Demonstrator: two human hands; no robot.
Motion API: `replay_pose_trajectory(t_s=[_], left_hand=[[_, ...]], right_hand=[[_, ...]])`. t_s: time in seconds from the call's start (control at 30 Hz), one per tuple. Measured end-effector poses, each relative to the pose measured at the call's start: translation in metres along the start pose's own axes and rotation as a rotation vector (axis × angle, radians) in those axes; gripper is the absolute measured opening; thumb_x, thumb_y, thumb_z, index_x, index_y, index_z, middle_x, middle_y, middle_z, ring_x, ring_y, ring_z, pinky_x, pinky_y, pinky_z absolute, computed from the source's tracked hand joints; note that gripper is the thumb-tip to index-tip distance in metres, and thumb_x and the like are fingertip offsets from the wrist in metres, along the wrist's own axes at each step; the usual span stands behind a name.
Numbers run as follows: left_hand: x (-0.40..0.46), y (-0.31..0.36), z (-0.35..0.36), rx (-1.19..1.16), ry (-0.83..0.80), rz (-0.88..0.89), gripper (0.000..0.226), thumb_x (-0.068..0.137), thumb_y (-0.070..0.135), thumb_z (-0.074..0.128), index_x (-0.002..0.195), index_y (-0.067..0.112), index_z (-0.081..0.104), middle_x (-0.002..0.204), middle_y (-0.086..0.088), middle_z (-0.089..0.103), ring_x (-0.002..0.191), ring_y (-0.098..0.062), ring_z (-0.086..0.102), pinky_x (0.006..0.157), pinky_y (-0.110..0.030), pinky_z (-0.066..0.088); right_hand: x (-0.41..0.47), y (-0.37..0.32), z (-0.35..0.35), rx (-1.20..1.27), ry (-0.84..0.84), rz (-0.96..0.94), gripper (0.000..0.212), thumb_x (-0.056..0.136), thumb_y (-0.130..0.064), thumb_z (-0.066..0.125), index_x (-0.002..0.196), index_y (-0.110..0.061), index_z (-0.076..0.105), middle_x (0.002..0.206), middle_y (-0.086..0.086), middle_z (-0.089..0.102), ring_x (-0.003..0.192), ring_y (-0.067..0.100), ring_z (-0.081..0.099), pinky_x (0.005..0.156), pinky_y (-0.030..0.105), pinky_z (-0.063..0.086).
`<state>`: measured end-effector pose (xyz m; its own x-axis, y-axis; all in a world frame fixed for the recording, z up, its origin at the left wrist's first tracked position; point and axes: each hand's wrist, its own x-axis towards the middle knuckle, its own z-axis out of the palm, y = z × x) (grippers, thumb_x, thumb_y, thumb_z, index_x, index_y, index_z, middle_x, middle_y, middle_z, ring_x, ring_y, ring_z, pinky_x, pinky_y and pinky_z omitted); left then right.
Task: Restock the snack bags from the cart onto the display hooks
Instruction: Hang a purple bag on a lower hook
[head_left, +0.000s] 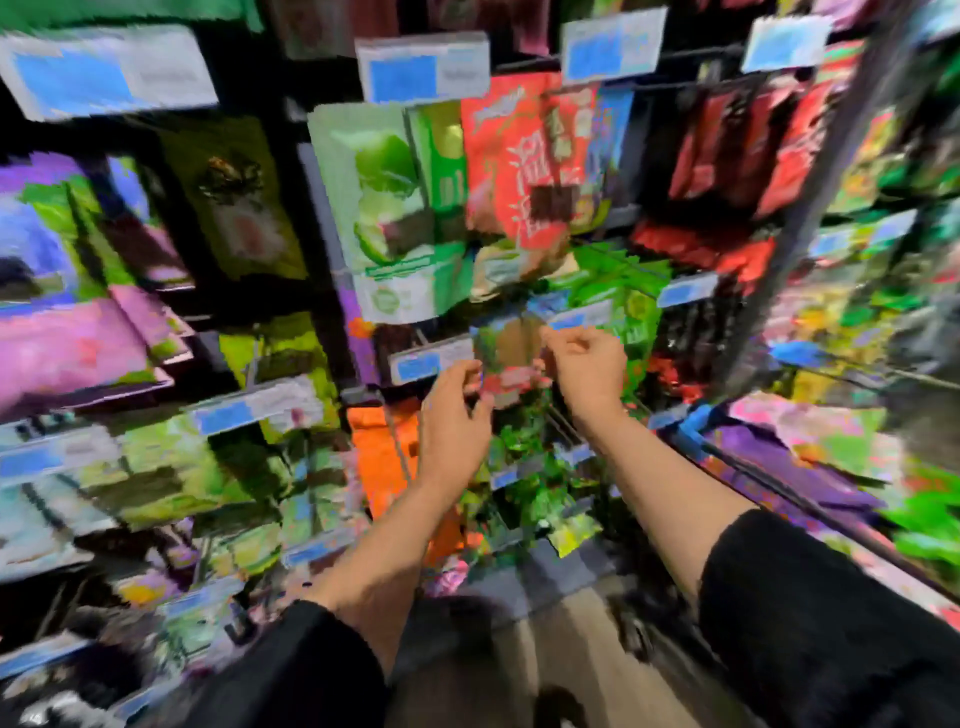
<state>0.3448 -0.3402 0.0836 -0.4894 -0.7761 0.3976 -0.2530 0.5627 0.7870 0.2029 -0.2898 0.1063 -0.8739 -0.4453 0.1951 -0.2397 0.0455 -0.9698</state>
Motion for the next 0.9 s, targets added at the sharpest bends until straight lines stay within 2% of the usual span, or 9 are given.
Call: replay_pose_trajectory(t_s=[0.07,0.13,0.2,0.37,0.47,0.63,0.73,0.8,0.9], left_hand=[[-0.013,0.027,0.056,-0.048,-0.166,0.042,0.03,0.084,-0.006,0.061,0.114,-0.002,0.061,0.102,-0.012,0.065,0.088,-0.015,0.057,0.075,-0.001,0.034],[-0.023,0.052,0.108,-0.092,-0.33,0.051,0.033,0.085,-0.008,0.059,0.118,-0.004,0.058,0.106,-0.011,0.063,0.091,-0.015,0.058,0.073,0.005,0.032],[-0.033,0.071,0.159,-0.12,-0.46,0.071,0.034,0.086,-0.008,0.058,0.12,-0.005,0.057,0.11,-0.015,0.064,0.092,-0.015,0.059,0.074,0.004,0.035],[-0.046,0.108,0.286,-0.135,-0.676,0.063,0.036,0.085,-0.004,0.061,0.121,-0.002,0.056,0.109,-0.023,0.064,0.1,-0.032,0.063,0.092,-0.031,0.047],[-0.047,0.118,0.352,-0.057,-0.711,0.036,0.042,0.084,-0.003,0.063,0.125,-0.005,0.052,0.119,-0.023,0.059,0.112,-0.034,0.058,0.1,-0.039,0.043],[-0.033,0.107,0.407,0.217,-0.735,0.074,0.05,0.086,0.012,0.058,0.132,-0.003,0.048,0.131,-0.024,0.051,0.129,-0.037,0.044,0.11,-0.037,0.029],[-0.025,0.087,0.417,0.336,-0.624,0.079,0.046,0.068,0.017,0.049,0.106,-0.006,0.059,0.097,-0.027,0.064,0.092,-0.043,0.065,0.079,-0.039,0.053],[-0.022,0.087,0.415,0.444,-0.656,0.009,0.045,0.068,0.016,0.05,0.107,-0.005,0.06,0.098,-0.024,0.063,0.095,-0.041,0.061,0.076,-0.043,0.052],[-0.025,0.092,0.415,0.513,-0.632,0.007,0.04,0.079,0.013,0.067,0.115,-0.001,0.058,0.111,-0.022,0.06,0.107,-0.039,0.056,0.086,-0.044,0.044]], right_hand=[[0.009,0.032,-0.067,-0.072,0.154,0.065,0.021,0.085,-0.02,0.071,0.072,-0.004,0.07,0.068,0.01,0.068,0.043,-0.007,0.052,0.051,0.011,0.043],[0.017,0.059,-0.128,-0.122,0.302,0.126,0.023,0.084,-0.025,0.071,0.076,-0.003,0.073,0.066,0.007,0.067,0.052,0.001,0.057,0.062,0.025,0.052],[0.026,0.087,-0.187,-0.185,0.372,0.196,0.028,0.086,-0.028,0.069,0.074,-0.003,0.072,0.067,0.01,0.068,0.065,0.018,0.063,0.067,0.032,0.051],[0.051,0.172,-0.319,-0.299,0.512,0.335,0.032,0.079,-0.033,0.065,0.052,-0.016,0.063,0.059,0.013,0.066,0.065,0.029,0.066,0.067,0.042,0.052],[0.071,0.214,-0.375,-0.406,0.523,0.485,0.027,0.083,-0.031,0.064,0.073,-0.007,0.072,0.078,0.018,0.071,0.081,0.032,0.068,0.071,0.039,0.054],[0.109,0.26,-0.396,-0.497,0.212,0.531,0.018,0.082,-0.025,0.073,0.084,-0.009,0.066,0.095,0.016,0.07,0.093,0.03,0.064,0.073,0.032,0.041],[0.132,0.279,-0.377,-0.485,0.014,0.553,0.035,0.08,-0.04,0.075,0.074,-0.013,0.054,0.081,0.013,0.06,0.081,0.025,0.056,0.066,0.031,0.034],[0.139,0.289,-0.361,-0.452,-0.067,0.593,0.044,0.073,-0.048,0.078,0.065,-0.02,0.045,0.071,0.004,0.051,0.075,0.02,0.049,0.063,0.031,0.033],[0.138,0.292,-0.347,-0.435,-0.093,0.653,0.041,0.065,-0.04,0.085,0.079,-0.017,0.054,0.081,0.005,0.056,0.08,0.021,0.053,0.065,0.032,0.036]])
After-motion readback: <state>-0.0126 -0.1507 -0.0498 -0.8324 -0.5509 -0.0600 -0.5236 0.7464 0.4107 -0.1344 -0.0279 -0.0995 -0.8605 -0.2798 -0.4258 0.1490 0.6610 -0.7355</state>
